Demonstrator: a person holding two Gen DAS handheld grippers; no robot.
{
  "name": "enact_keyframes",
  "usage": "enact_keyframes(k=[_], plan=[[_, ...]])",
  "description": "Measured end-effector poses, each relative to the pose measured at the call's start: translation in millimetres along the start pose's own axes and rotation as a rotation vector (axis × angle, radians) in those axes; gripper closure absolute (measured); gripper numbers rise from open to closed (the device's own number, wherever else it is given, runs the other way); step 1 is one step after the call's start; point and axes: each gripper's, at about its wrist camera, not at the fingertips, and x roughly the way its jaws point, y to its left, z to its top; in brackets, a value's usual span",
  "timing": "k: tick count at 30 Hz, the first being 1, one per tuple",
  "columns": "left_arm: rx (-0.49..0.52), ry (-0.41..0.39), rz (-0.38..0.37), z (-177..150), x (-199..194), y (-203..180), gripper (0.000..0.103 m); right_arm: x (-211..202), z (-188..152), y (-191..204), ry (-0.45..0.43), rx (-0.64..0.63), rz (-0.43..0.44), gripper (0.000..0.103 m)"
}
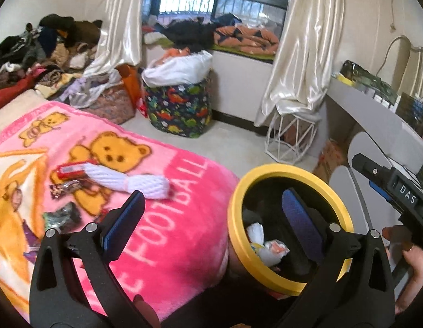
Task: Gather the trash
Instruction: 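Move both open grippers back over the remaining trash on the blanket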
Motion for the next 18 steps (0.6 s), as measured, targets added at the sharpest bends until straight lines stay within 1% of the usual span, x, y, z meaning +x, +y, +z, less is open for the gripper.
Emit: enact_keyframes(k=[4,9,18], plan=[[0.007,-0.019,0.021,1,-8,8,0.011,-4,-1,12,-0.014,-0.025,0.009,0.007],[0.015,-0.039,0.053,0,-16,23,0.011,-5,-5,28,-0.018,-0.046,0.043,0.007],[-0.016,-0.055,0.084,-2,-24,47,0.011,-9,-11,61,-0.034,-0.123,0.074,0.007]])
